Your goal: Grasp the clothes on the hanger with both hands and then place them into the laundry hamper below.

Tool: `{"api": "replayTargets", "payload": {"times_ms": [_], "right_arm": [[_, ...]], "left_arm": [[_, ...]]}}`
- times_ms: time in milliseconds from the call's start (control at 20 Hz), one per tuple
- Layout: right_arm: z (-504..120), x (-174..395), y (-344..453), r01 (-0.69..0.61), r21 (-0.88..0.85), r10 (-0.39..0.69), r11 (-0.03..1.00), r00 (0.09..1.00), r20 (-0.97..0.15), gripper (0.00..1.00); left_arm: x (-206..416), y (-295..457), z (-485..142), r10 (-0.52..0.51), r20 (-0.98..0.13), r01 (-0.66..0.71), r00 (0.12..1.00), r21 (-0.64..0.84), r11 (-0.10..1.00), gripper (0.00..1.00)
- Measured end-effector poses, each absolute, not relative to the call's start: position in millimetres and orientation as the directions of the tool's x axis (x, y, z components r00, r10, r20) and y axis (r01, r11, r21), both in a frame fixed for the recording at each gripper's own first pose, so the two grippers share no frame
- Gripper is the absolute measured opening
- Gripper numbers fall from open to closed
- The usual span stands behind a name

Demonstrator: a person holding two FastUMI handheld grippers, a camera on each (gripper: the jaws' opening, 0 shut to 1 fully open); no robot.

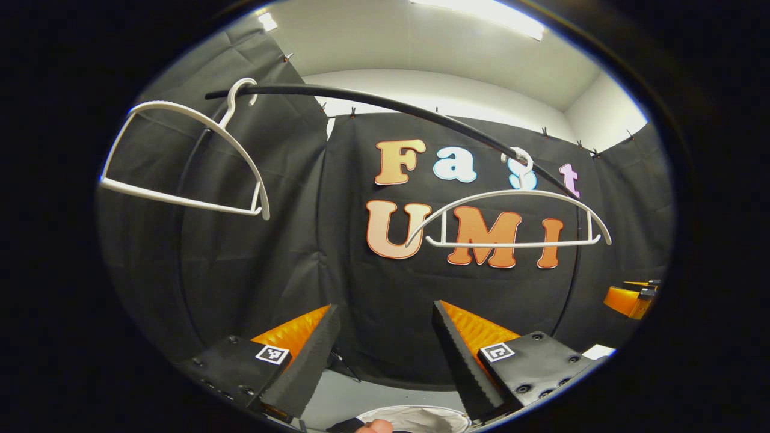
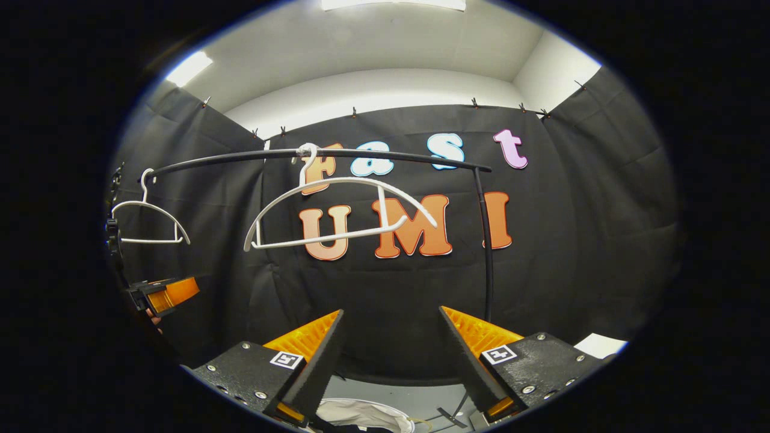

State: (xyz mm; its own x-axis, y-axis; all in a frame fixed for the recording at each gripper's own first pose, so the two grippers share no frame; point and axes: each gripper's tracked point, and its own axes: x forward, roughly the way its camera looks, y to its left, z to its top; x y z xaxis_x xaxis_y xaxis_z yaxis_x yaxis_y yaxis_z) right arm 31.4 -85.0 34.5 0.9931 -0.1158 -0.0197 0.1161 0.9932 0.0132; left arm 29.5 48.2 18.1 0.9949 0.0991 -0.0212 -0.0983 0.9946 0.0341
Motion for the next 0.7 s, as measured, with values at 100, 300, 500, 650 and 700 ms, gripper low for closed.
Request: {"api": "replayTargets", "payload": {"times_ms": [100,300,500,650,700], "right_arm": [[31.7,33.1,-85.2,0.117,0.010,-0.117,0.993,0.993,-0.024,0.92],[28.5,38.1,-82.3,0.111,0.023,-0.110,0.994,0.993,-0.033,0.92],[24.1,38.7,-80.4,0.111,0.015,-0.111,0.994,0.993,-0.038,0.92],[21.9,37.8,-79.7,0.110,0.015,-0.109,0.994,0.993,-0.042,1.00],[20.9,38.4,-80.0,0.110,0.015,-0.109,0.994,0.993,-0.044,1.00]], "left_arm": [[30.0,48.0,16.9,0.097,-0.022,-0.096,0.995,0.036,0.995,0.99],[32.8,48.4,16.5,0.099,-0.021,-0.098,0.995,0.038,0.994,0.99],[33.0,49.1,16.4,0.096,-0.022,-0.095,0.995,0.043,0.995,0.99],[36.3,49.3,16.1,0.093,-0.021,-0.092,0.995,0.046,0.995,0.99],[37.3,48.8,16.4,0.090,-0.020,-0.089,0.996,0.045,0.995,0.99]]}}
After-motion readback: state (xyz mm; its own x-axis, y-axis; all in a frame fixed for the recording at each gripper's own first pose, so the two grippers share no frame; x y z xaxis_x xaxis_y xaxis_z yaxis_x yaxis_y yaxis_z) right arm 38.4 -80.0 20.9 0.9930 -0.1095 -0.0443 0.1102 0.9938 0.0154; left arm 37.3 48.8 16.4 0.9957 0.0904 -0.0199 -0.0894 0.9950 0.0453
